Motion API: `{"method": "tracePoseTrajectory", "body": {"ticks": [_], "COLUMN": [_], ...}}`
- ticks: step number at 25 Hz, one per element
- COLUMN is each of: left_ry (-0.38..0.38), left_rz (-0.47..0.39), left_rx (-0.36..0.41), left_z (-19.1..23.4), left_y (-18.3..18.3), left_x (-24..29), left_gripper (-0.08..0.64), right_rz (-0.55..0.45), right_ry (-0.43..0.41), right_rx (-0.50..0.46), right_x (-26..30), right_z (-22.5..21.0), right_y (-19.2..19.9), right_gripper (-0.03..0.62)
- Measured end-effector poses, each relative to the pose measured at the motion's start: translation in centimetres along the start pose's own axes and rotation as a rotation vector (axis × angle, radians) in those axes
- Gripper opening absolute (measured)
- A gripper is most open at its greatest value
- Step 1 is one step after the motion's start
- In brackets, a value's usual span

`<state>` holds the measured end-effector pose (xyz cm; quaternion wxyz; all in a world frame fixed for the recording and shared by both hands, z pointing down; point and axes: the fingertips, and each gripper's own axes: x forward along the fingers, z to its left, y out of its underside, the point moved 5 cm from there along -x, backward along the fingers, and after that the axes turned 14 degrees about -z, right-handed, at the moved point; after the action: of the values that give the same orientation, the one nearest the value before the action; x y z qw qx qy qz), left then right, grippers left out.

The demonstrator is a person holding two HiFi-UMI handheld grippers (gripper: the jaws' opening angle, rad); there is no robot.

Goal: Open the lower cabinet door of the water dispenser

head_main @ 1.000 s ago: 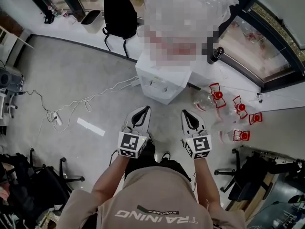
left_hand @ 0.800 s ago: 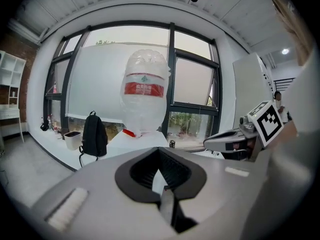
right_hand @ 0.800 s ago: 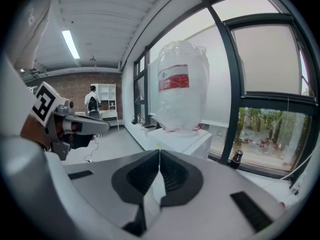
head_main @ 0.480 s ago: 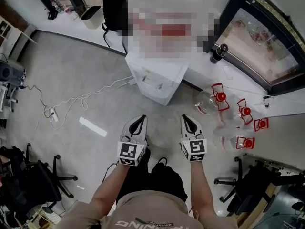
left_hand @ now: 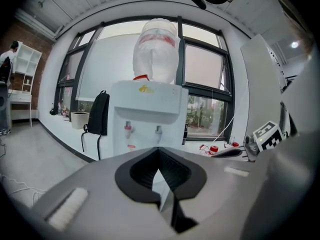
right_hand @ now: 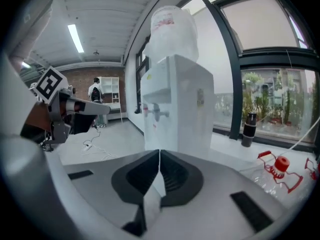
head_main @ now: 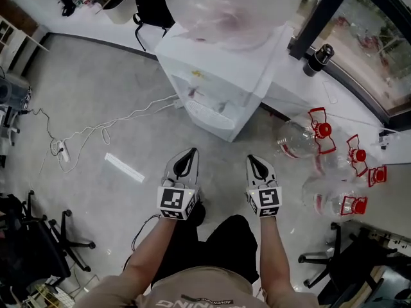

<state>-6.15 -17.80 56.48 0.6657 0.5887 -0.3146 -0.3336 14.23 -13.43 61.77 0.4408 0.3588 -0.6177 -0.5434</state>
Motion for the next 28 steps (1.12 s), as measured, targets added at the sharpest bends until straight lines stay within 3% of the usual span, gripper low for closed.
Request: {"method": "tracePoseTrajectory", "body": {"ticks": [8, 11, 19, 22, 26, 27, 28], "left_ry": [0.007, 0.013, 0.031, 0.025, 0.045, 0.051, 0.059], "left_rz": [-0.036, -0.065, -0.118, -0.116, -0.104, -0.096, -0.093], "left_rx": [-0.009, 0.005, 0.034, 0.004, 0.041, 0.035, 0.029], "left_z": [1.6, 1.7, 2.9, 3.3, 3.3, 3.3, 3.3], "left_y": [12.2, 15.1, 19.6, 20.2, 20.8, 21.0, 21.1], "left_x": [3.9, 4.8, 4.8, 4.7, 4.8, 4.8, 4.8], "left_gripper": [0.008, 0.008, 0.008, 0.008, 0.008, 0.008, 0.008], "right_rz": [-0.044, -0.045, -0.089, -0.079, -0.061, -0.058, -0.059], "right_ry": [0.031, 0.031, 0.012, 0.014, 0.051, 0.05, 0.043], "right_rx": [-0.022, -0.037, -0.064, -0.072, -0.063, -0.049, -0.034], "right_x": [4.6, 6.0, 9.5, 10.7, 11.6, 11.8, 12.0], "right_z": [-2.3, -3.1, -3.3, -3.7, -4.8, -4.9, -5.1], "right_y": [12.7, 16.6, 22.3, 23.9, 25.1, 25.3, 25.4], "right_gripper": [0.012, 0.012, 0.012, 0.014, 0.014, 0.036, 0.13]}}
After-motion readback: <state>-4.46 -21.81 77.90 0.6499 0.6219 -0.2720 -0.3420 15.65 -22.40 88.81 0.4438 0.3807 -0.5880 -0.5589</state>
